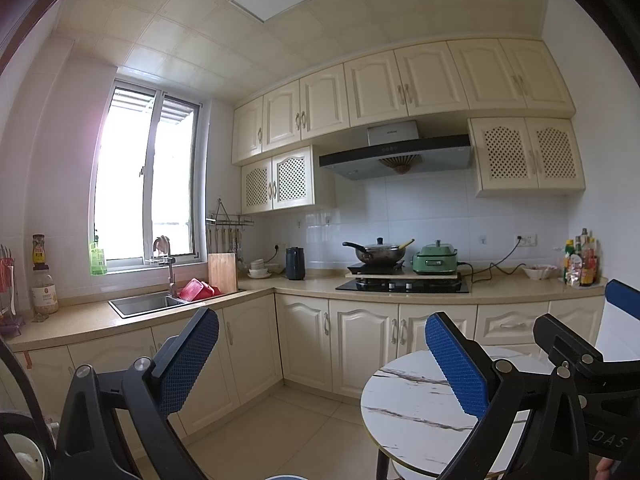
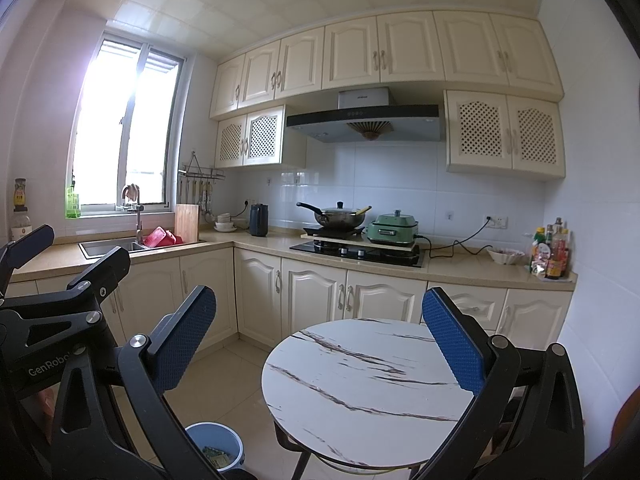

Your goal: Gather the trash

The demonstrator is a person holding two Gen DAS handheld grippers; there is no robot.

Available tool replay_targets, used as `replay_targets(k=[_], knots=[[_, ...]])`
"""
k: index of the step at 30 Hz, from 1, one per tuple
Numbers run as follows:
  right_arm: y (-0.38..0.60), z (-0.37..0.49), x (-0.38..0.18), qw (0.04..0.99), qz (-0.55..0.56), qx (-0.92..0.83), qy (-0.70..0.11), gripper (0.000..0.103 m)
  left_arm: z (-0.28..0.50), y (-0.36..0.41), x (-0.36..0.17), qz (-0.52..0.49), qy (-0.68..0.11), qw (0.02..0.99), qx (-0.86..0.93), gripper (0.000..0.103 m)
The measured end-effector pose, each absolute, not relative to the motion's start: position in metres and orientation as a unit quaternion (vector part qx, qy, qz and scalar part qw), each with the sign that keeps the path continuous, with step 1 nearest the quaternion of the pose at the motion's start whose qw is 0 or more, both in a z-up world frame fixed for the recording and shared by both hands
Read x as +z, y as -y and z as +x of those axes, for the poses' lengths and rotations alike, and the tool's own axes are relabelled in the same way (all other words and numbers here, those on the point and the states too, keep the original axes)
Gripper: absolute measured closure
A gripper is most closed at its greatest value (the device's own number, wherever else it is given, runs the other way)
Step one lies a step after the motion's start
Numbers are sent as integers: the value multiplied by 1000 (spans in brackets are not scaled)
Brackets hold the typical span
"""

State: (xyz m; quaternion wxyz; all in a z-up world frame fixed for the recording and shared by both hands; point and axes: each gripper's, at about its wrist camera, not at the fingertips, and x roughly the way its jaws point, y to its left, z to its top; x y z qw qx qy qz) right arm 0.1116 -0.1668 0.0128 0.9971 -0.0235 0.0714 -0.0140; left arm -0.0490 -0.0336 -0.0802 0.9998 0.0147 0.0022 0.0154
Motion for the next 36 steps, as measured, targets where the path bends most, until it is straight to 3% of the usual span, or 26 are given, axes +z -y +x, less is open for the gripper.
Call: replay_targets(k=[36], knots=[[170,112,11,997,-23,-14,-72,0,-47,29,-78,15,-5,1000,14,0]])
